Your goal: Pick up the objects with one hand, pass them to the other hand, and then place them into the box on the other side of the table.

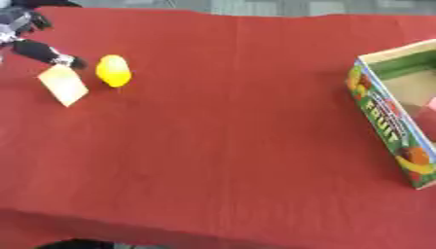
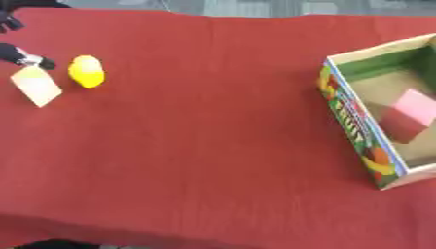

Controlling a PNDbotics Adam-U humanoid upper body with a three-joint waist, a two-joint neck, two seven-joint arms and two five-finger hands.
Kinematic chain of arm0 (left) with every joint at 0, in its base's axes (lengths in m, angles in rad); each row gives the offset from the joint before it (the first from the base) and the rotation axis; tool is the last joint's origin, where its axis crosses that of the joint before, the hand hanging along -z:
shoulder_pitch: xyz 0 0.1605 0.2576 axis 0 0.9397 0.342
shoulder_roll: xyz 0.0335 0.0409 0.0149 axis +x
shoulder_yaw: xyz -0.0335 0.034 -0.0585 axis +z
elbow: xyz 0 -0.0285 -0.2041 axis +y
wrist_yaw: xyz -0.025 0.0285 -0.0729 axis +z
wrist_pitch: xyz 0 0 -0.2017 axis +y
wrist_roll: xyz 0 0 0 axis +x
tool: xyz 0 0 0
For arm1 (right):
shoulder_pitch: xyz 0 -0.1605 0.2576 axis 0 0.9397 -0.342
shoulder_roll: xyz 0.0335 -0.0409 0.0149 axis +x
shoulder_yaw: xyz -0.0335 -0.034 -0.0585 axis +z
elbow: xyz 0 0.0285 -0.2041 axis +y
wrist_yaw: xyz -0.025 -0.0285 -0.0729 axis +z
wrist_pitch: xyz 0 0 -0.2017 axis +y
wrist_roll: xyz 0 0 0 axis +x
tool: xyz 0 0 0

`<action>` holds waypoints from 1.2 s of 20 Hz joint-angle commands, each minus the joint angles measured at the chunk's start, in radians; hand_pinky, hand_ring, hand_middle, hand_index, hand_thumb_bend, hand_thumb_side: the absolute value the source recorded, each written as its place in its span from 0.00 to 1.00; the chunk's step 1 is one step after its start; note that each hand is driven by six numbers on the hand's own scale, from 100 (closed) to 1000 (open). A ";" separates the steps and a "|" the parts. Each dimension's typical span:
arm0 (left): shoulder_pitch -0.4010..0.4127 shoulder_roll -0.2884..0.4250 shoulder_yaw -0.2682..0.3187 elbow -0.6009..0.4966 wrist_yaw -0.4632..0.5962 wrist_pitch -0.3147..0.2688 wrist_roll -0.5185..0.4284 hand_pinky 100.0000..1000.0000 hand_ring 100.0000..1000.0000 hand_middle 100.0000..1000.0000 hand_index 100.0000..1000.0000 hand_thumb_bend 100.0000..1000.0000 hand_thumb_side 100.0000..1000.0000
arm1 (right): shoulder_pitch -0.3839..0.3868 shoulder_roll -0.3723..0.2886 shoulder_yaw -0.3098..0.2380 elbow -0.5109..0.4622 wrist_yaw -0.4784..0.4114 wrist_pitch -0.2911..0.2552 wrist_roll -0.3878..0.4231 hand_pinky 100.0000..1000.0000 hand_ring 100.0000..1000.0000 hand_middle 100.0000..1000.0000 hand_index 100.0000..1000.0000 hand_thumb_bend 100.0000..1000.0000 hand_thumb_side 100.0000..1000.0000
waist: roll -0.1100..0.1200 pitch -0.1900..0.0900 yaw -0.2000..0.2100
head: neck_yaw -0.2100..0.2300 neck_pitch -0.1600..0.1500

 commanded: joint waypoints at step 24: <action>-0.065 0.005 0.126 -0.023 -0.190 0.016 -0.506 0.83 0.84 0.78 0.83 0.90 0.45 | 0.010 -0.031 -0.011 0.012 0.039 -0.003 0.007 0.99 1.00 0.82 0.97 0.00 0.41 | -0.006 -0.010 -0.001 | 0.012 -0.009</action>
